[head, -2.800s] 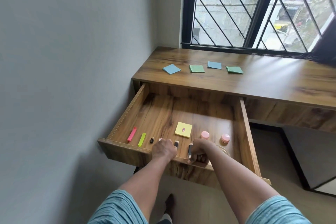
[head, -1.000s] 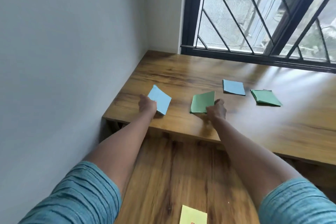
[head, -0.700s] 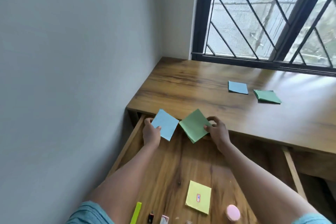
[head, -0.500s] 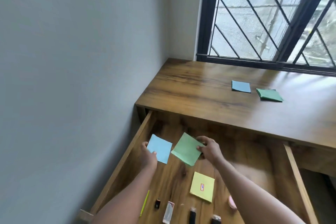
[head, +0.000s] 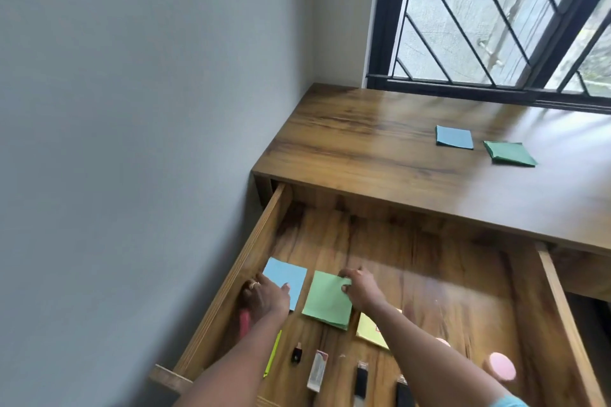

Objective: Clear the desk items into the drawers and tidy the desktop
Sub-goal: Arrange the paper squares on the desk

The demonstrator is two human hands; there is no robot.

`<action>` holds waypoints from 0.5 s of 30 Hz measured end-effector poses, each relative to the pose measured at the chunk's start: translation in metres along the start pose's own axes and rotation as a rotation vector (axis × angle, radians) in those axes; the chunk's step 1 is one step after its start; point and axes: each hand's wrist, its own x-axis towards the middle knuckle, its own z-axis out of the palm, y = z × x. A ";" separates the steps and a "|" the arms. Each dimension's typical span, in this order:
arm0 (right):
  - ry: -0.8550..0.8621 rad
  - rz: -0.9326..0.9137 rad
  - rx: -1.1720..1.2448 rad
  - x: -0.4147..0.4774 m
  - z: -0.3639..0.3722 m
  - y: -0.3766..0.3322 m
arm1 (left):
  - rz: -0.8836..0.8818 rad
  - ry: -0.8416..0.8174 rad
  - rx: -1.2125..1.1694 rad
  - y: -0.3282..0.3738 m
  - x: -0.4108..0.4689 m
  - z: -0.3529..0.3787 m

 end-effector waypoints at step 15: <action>0.114 -0.017 -0.200 -0.011 0.027 0.000 | 0.052 -0.032 0.186 0.004 -0.003 0.008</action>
